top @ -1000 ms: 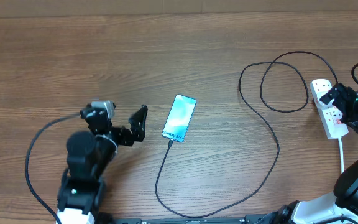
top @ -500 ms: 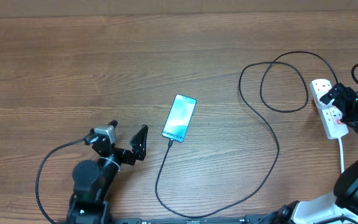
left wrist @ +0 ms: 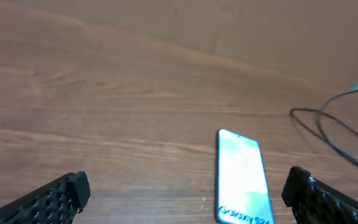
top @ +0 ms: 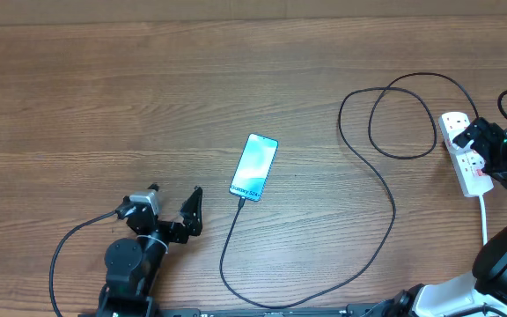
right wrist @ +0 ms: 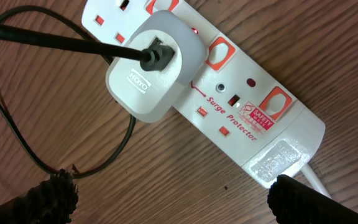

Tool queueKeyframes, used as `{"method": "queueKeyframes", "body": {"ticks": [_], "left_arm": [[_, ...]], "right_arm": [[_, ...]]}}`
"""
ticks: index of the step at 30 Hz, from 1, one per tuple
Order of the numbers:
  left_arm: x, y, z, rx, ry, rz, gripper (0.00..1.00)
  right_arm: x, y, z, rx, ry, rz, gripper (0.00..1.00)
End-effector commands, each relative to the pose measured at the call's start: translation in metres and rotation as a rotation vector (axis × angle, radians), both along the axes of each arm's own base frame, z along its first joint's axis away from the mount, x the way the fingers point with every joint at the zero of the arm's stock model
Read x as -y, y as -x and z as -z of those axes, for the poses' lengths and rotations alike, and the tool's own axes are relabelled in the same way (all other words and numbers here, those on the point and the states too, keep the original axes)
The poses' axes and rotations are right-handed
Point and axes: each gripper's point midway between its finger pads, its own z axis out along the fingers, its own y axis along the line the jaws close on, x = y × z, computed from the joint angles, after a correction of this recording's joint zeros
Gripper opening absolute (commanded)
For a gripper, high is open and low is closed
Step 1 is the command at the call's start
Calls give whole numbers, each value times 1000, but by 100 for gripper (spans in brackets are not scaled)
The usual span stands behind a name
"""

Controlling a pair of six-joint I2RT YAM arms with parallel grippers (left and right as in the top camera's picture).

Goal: Plug charger to phone and switch on socket

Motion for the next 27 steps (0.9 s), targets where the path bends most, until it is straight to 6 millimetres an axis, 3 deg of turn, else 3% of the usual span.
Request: {"method": "queueKeyframes", "body": {"ticks": [1,14,18,27], "left_arm": [[-12,4,9,-25,-37,-64,100],[-18,8,-31,200,-239,-61,100],[-18,8,-31,219,-338,-45,99],[-18,8,-32,224,-344,-43,100]], "right_arm": [[-3,-1,-6,19,7,-20,100],[-3,-1,-6,19,7,-20,100],[-3,-1,-6,19,7,-20,100],[-3,-1,-6,19,7,-20,100]]}}
